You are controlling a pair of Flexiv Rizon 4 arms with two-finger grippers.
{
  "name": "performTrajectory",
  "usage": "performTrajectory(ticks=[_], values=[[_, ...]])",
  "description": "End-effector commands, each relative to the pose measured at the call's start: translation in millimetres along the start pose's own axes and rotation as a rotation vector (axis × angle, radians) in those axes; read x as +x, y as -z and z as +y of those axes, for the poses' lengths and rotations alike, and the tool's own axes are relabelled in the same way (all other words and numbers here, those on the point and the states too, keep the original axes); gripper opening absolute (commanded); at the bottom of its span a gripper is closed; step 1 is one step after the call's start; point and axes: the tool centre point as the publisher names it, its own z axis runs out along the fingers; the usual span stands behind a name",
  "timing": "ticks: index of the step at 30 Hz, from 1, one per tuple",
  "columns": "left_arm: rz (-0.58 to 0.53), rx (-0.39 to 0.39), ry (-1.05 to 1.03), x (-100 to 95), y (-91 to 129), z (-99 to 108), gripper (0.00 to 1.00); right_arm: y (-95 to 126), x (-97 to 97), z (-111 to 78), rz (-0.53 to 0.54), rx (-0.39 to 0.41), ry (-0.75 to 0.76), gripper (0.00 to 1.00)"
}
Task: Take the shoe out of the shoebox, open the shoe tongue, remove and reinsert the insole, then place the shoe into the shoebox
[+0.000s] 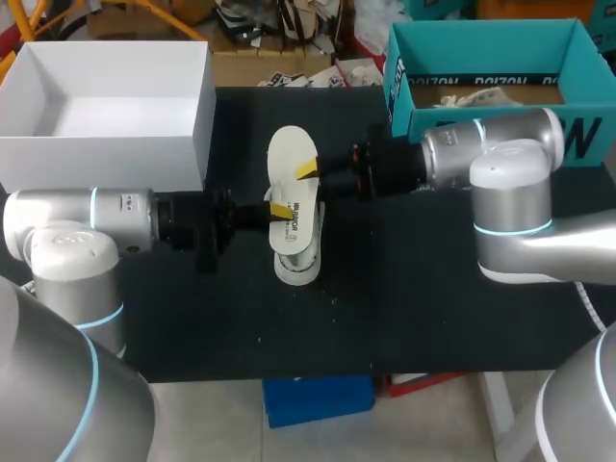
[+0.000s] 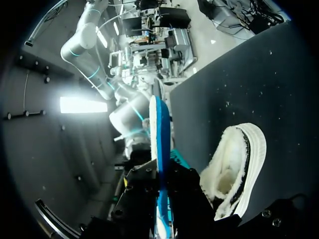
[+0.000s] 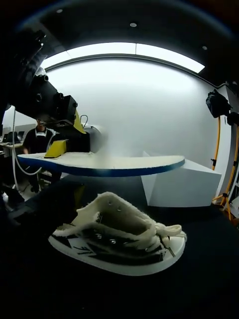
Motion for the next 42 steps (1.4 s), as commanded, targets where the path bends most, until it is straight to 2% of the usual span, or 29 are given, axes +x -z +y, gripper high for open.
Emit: performTrajectory(ticks=[1,5,6,8,19,20,21,25,27,32,35,38,40,42], values=[[0.003,-0.003,-0.002,0.1,-1.3,-0.7,0.00,-4.9,-2.5,2.9,0.002,0.000,0.000,0.47],[0.003,-0.003,-0.002,0.1,-1.3,-0.7,0.00,-5.6,-3.6,6.1,0.000,0.003,-0.001,0.37],[0.003,-0.003,-0.002,0.1,-1.3,-0.7,0.00,-5.9,-3.9,6.7,-0.001,0.005,-0.001,0.31],[0.003,-0.003,-0.002,0.1,-1.3,-0.7,0.00,-6.7,-3.9,8.2,-0.003,0.010,0.000,0.00],[0.005,0.000,-0.003,-0.7,-1.2,-0.6,0.00,-7.1,-3.8,8.7,-0.005,0.016,0.002,0.00],[0.056,0.000,-0.008,-2.0,-0.2,-0.7,0.79,-7.1,-3.8,8.7,-0.005,0.016,0.002,0.00],[0.078,0.006,-0.017,-2.7,0.2,-0.7,1.00,-7.1,-3.8,8.7,-0.005,0.016,0.002,0.00],[0.225,0.036,-0.078,-9.4,9.2,-0.8,1.00,-7.1,-3.8,8.7,-0.005,0.016,0.002,0.00],[0.359,0.065,-0.146,-14.1,20.9,0.4,1.00,-7.1,-3.8,8.7,-0.005,0.016,0.002,0.00],[0.567,0.117,-0.247,-24.6,49.7,4.0,1.00,-7.1,-3.8,8.7,-0.005,0.016,0.002,0.00],[0.698,0.154,-0.332,-31.4,59.5,3.7,1.00,-7.1,-3.8,8.7,-0.005,0.016,0.002,0.00],[0.847,0.188,-0.446,-37.7,60.9,-0.3,1.00,-7.1,-3.8,8.7,-0.005,0.016,0.002,0.00],[0.976,0.176,-0.557,-40.8,59.0,-2.4,1.00,-7.1,-3.8,8.7,-0.005,0.016,0.002,0.00],[1.050,0.180,-0.619,-48.0,54.1,-6.6,1.00,-7.1,-3.8,8.7,-0.005,0.016,0.002,0.00]])
